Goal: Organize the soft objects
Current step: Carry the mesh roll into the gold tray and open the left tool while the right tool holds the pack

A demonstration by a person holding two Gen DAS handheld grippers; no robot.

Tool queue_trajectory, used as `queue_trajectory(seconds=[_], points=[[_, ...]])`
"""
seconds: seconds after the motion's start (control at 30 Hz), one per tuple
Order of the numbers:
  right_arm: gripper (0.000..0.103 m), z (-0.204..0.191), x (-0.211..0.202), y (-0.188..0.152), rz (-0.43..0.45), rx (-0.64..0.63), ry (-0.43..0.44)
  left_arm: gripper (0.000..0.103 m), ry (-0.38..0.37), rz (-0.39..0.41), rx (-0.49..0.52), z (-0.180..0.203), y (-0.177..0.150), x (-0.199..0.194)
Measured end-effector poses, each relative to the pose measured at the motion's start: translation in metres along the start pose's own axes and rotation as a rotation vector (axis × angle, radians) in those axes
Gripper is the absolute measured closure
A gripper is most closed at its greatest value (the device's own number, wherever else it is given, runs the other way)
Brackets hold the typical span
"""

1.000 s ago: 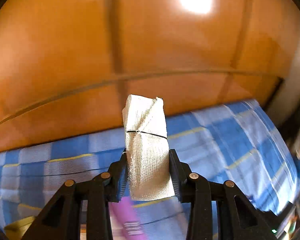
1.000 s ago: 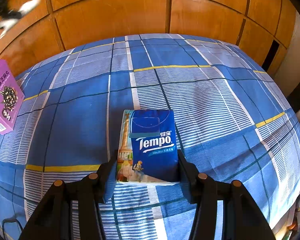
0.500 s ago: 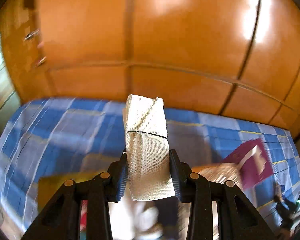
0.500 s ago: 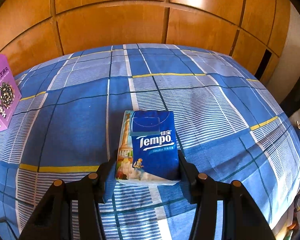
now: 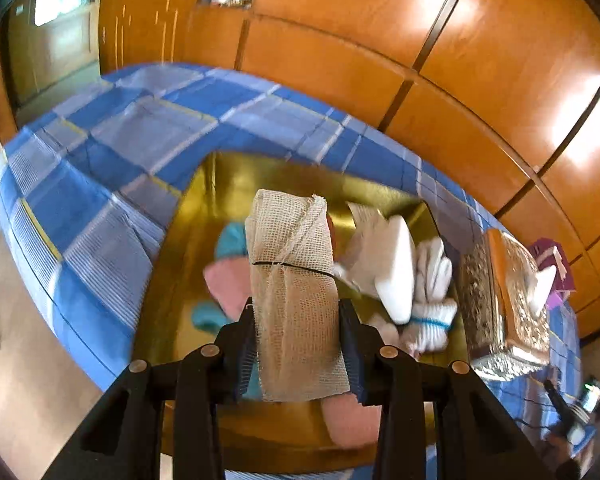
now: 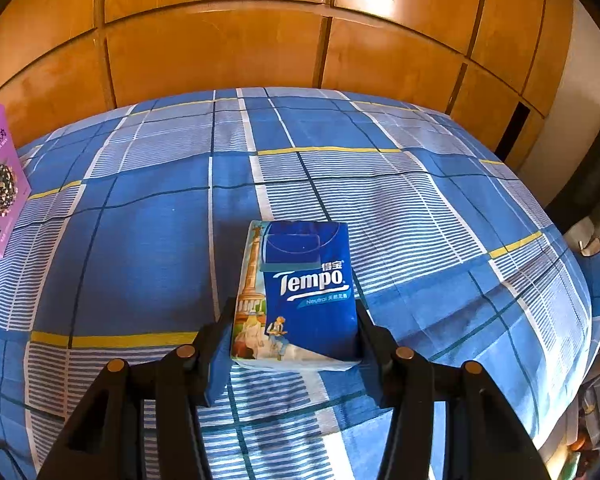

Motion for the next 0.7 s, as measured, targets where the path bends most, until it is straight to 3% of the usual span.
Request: queue_trajectory(seconds=[0.27,0.37,0.47,0.6,0.7], points=[[0.051,0.000,-0.001,0.000,-0.009,0.025,-0.027,0.062,-0.048,-0.029,0.056,0.036,0.016,0.036],[0.051,0.000,-0.002,-0.001,-0.011,0.031,-0.036,0.061,-0.009,-0.039,0.058,0.035,0.034,0.055],[0.051,0.000,-0.001,-0.001,-0.012,0.034,-0.038,0.051,0.041,-0.065,0.058,0.033,0.043,0.072],[0.051,0.000,-0.001,-0.001,-0.010,0.035,-0.040,0.035,0.061,-0.037,0.077,0.035,0.045,0.068],[0.051,-0.001,-0.001,-0.001,-0.009,0.033,-0.042,0.035,0.106,0.001,0.092,0.032,0.039,0.059]])
Point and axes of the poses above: each gripper's, at about its wrist camera, not at the fingertips, and x roughly the way its jaws point, z to its right, y to its top, the point moved 10 cm from there along x, roughly the way its jaws point, and after that the axes turned 8 degrees about -z, right-handed, at the moved point
